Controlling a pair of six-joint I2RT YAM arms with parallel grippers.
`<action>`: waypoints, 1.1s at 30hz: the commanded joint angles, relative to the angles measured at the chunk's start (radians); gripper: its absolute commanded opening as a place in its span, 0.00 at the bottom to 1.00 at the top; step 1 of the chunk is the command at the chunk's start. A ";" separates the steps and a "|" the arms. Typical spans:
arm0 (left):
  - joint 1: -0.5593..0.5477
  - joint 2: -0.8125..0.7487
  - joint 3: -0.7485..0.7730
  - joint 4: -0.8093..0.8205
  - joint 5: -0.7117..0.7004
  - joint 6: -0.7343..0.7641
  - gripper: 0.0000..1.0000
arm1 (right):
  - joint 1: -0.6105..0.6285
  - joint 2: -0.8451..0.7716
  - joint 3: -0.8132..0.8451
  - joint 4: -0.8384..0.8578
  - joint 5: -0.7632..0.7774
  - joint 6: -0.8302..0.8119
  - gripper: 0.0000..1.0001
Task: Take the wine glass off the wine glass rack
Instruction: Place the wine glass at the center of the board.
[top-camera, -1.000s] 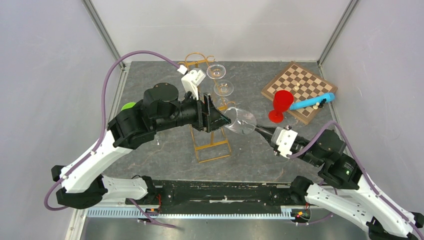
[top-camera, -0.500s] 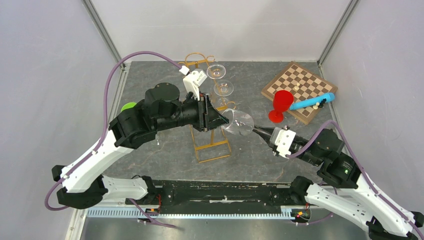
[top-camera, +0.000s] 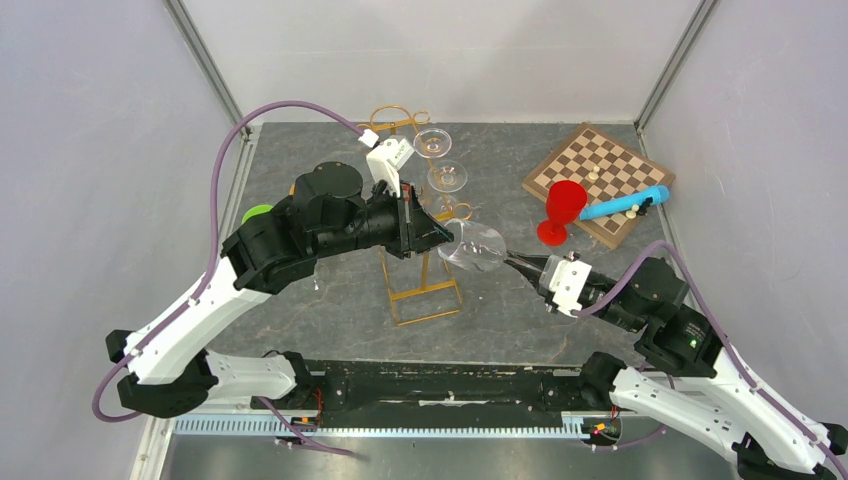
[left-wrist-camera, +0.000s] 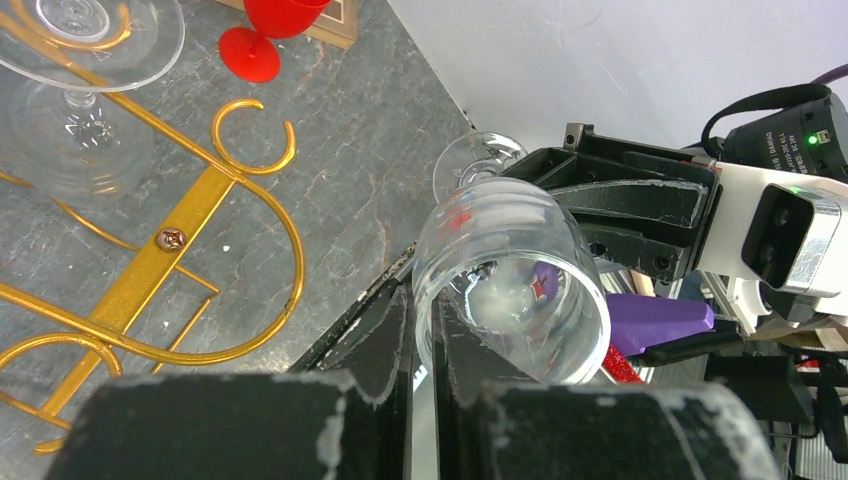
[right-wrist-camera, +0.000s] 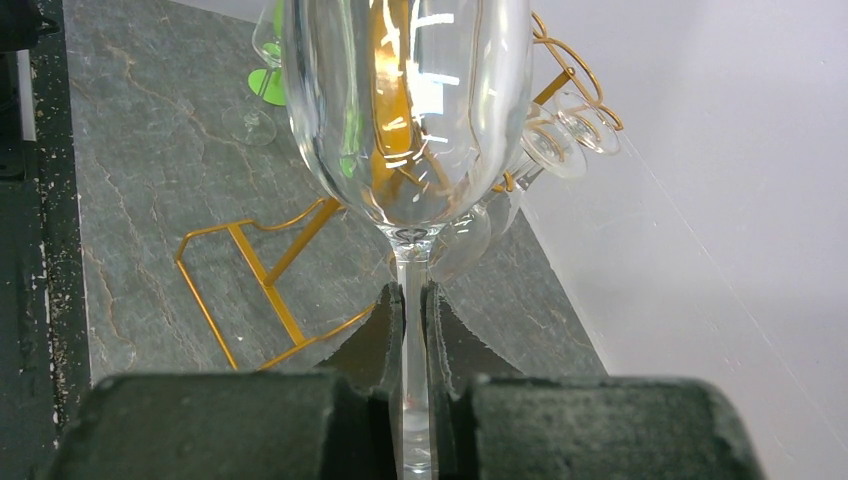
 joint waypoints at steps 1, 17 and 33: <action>-0.010 0.008 0.009 0.016 0.061 0.011 0.02 | -0.001 -0.001 0.072 0.142 -0.021 0.032 0.03; -0.009 -0.024 0.000 0.017 0.031 0.022 0.02 | -0.001 -0.043 0.088 0.120 -0.020 0.076 0.43; -0.010 -0.080 0.034 -0.197 0.031 0.084 0.02 | 0.000 -0.113 0.097 0.087 0.025 0.100 0.51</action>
